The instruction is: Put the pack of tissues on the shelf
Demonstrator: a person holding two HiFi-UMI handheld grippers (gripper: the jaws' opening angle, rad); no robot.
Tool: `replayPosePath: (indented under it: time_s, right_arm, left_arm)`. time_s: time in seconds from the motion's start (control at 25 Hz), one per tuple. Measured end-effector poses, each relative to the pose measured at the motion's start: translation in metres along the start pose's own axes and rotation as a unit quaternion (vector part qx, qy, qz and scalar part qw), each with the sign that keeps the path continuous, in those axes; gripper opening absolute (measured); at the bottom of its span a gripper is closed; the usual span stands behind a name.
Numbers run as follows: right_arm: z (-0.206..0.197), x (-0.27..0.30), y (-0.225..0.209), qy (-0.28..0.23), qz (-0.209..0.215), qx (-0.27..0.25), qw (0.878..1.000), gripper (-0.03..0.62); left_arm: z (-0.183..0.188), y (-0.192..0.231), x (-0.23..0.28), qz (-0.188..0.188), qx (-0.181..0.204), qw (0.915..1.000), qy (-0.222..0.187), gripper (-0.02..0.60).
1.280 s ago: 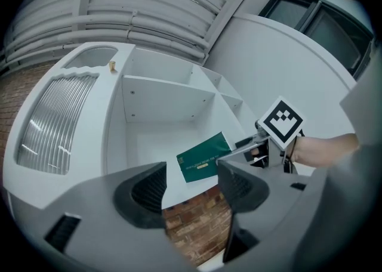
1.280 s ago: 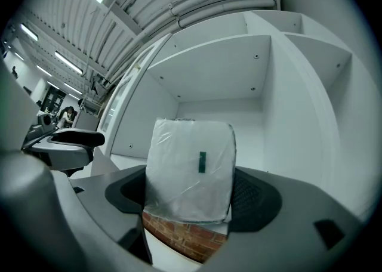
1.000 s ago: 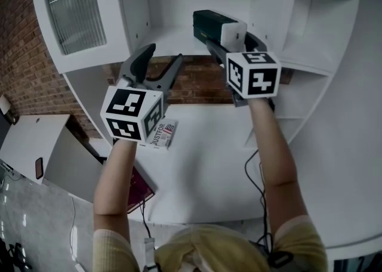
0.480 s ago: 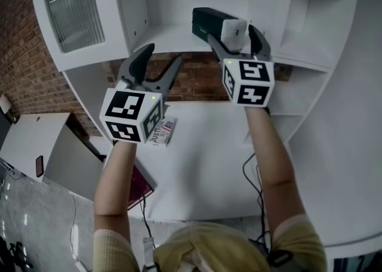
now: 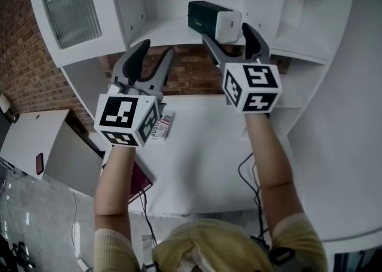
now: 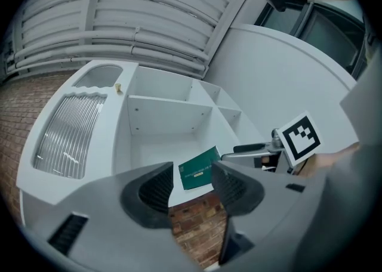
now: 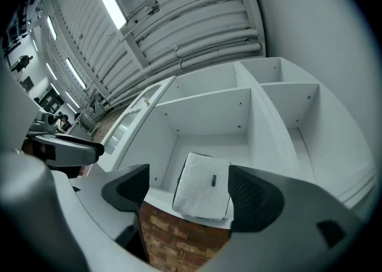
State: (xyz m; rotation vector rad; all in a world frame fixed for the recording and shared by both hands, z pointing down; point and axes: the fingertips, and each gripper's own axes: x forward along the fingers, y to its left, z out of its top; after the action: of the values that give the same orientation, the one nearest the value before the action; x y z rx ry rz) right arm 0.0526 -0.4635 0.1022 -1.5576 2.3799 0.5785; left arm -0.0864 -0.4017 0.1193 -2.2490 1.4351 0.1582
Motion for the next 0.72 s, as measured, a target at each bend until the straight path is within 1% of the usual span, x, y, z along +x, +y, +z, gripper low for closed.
replayPosePath:
  time_s: [0.12,0.24,0.32,0.52,0.72]
  right_arm:
    - [-0.002,-0.011,0.005,0.003,0.01,0.006,1.0,0.403]
    - [-0.003,-0.023,0.012,0.005,0.023,0.015,1.0,0.402]
    - [-0.002,-0.032,0.016,0.004,0.032,0.025,0.999,0.402]
    - [-0.003,-0.053,0.022,0.0,0.043,0.048,0.998,0.402]
    - [-0.009,-0.069,0.029,0.001,0.047,0.058,0.997,0.401]
  left_arm:
    - [0.001,-0.003,-0.005,0.001,-0.005,1.0,-0.002,0.19]
    - [0.001,-0.008,-0.01,0.001,-0.005,1.0,-0.006,0.158]
    - [0.0,-0.012,-0.014,0.0,-0.008,1.0,-0.005,0.147]
    - [0.0,-0.021,-0.023,-0.013,-0.034,0.9993,-0.009,0.133]
    - [0.0,-0.026,-0.036,-0.014,-0.058,0.9981,-0.014,0.133]
